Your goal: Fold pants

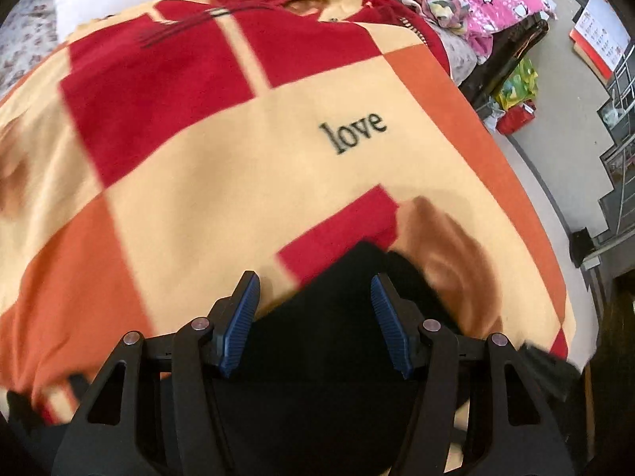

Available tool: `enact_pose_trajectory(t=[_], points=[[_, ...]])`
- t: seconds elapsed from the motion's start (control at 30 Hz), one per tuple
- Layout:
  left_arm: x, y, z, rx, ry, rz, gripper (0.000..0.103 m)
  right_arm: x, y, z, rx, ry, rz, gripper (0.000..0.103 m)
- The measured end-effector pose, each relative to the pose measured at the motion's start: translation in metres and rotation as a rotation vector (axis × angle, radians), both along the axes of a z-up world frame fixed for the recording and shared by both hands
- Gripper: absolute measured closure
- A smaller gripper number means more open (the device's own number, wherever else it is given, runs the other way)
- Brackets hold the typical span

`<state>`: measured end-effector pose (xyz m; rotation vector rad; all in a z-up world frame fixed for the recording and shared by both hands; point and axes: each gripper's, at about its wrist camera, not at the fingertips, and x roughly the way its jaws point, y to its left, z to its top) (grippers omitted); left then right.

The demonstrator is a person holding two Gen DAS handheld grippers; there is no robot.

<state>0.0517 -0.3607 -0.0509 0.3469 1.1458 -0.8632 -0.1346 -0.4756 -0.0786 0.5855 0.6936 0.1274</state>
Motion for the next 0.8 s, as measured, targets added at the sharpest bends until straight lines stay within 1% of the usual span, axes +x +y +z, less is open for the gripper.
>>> enact_pose_trajectory(t=[0.07, 0.13, 0.17, 0.2, 0.23, 0.27, 0.33, 0.37, 0.4, 0.43, 0.47, 0.5, 0.57, 0.63, 0.67, 0.73, 0.8], points=[[-0.002, -0.009, 0.001, -0.005, -0.006, -0.029, 0.045, 0.002, -0.001, -0.001, 0.019, -0.004, 0.000, 0.051], [-0.006, -0.016, 0.000, -0.008, 0.015, -0.061, 0.042, 0.005, -0.002, -0.002, 0.046, -0.012, -0.002, 0.051], [-0.010, -0.019, 0.000, -0.007, 0.009, -0.080, 0.037, 0.007, -0.002, -0.003, 0.059, -0.017, 0.001, 0.051], [-0.015, -0.022, -0.001, 0.001, -0.006, -0.106, 0.037, 0.008, -0.002, -0.003, 0.065, -0.022, 0.001, 0.051], [-0.018, -0.024, -0.002, 0.013, -0.037, -0.115, 0.037, 0.010, -0.002, -0.003, 0.065, -0.020, 0.003, 0.053], [-0.022, -0.025, -0.003, 0.024, -0.066, -0.124, 0.037, 0.013, -0.001, -0.004, 0.072, -0.016, 0.007, 0.057], [-0.025, -0.024, -0.004, 0.025, -0.093, -0.135, 0.038, 0.020, 0.000, -0.008, 0.094, 0.005, 0.015, 0.082], [-0.024, -0.023, -0.004, 0.019, -0.092, -0.134, 0.049, 0.023, 0.001, -0.009, 0.097, 0.013, 0.020, 0.083], [-0.021, -0.020, -0.002, 0.005, -0.068, -0.134, 0.060, 0.024, 0.001, -0.008, 0.101, 0.008, 0.023, 0.086], [-0.017, -0.015, 0.000, -0.011, -0.032, -0.128, 0.063, 0.025, 0.001, -0.004, 0.110, -0.011, 0.024, 0.087], [-0.013, -0.012, 0.003, -0.029, -0.009, -0.118, 0.069, 0.026, 0.003, 0.003, 0.110, -0.026, 0.029, 0.087], [-0.010, -0.006, 0.010, -0.052, 0.008, -0.106, 0.070, 0.028, 0.010, 0.015, 0.084, -0.044, 0.046, 0.087], [-0.007, 0.009, 0.030, -0.103, 0.010, -0.084, 0.070, 0.032, 0.025, 0.037, 0.045, -0.085, 0.090, 0.087], [-0.005, 0.042, 0.061, -0.162, -0.023, -0.045, 0.070, 0.037, 0.043, 0.055, 0.025, -0.125, 0.146, 0.088], [-0.004, 0.054, 0.070, -0.177, -0.040, -0.027, 0.070, 0.042, 0.055, 0.064, 0.011, -0.146, 0.181, 0.088], [0.001, 0.095, 0.087, -0.183, -0.081, 0.054, 0.070, 0.053, 0.083, 0.078, 0.000, -0.175, 0.260, 0.088], [0.007, 0.131, 0.091, -0.192, -0.093, 0.129, 0.070, 0.067, 0.116, 0.083, -0.017, -0.181, 0.348, 0.088]])
